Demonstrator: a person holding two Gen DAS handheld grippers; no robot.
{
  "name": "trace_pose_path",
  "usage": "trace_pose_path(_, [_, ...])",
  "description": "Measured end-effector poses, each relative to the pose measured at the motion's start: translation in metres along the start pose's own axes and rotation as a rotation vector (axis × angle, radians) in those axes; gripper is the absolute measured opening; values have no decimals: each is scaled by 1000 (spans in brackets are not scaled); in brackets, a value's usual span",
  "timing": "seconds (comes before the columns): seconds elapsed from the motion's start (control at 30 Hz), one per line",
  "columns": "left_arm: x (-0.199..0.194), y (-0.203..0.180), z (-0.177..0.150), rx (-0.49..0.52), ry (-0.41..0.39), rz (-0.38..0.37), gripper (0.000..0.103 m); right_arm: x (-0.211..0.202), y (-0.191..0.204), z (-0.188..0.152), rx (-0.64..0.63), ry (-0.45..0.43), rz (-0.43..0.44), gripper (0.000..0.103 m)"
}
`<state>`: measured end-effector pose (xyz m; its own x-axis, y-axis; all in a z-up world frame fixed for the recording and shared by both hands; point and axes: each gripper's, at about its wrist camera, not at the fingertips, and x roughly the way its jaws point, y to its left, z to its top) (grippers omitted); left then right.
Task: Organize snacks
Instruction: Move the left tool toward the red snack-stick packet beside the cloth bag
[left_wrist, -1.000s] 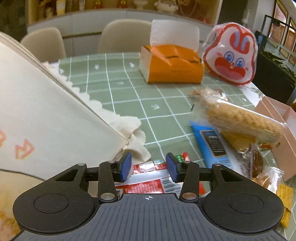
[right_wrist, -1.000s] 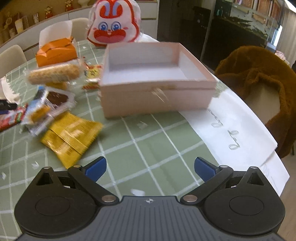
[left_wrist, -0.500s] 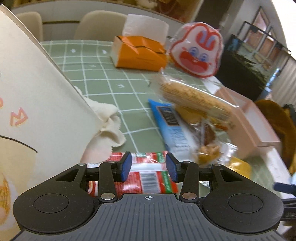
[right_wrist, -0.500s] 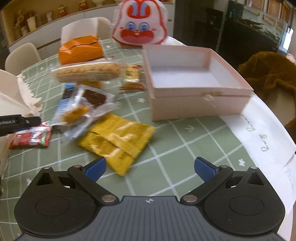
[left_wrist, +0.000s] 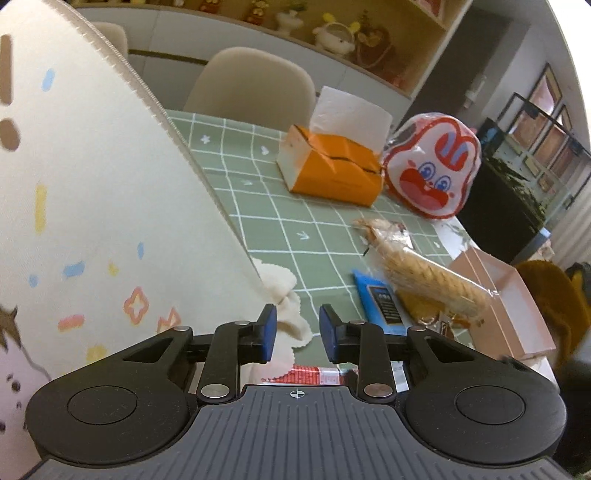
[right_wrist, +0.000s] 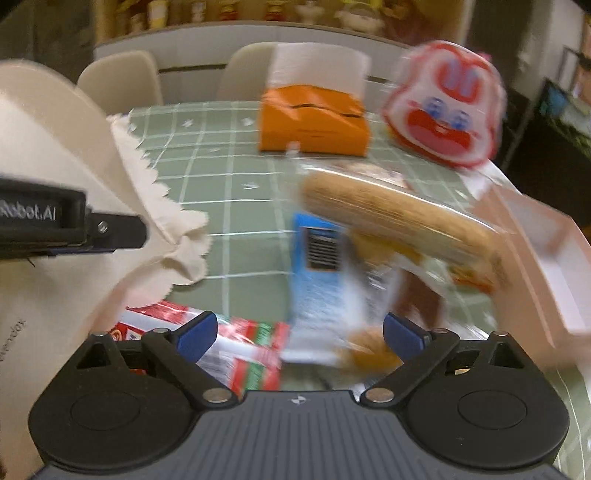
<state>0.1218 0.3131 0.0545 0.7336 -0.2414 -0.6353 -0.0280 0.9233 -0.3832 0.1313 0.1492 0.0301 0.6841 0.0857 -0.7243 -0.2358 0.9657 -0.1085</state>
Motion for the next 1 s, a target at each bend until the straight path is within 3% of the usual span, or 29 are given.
trace_pose_path(0.23, [5,1,0,6,10,2,31,14,2,-1,-139,-4,-92,94])
trace_pose_path(0.4, [6,-3,-9,-7,61,3,31,-2,-33,-24,-64,34,-92,92])
trace_pose_path(0.47, [3,-2,-10,-36,65,-7,31,-12,-44,-26,-11,42,-29,88])
trace_pose_path(0.53, [-2,-3,-7,-52,67,-15,31,-24,-50,-21,15,35,119,88])
trace_pose_path(0.67, [-14,-12,3,-47,40,-10,31,-26,-30,-8,-76,62,320,89])
trace_pose_path(1.0, [-26,-19,-7,-40,55,-20,29,12,20,-4,-201,101,341,92])
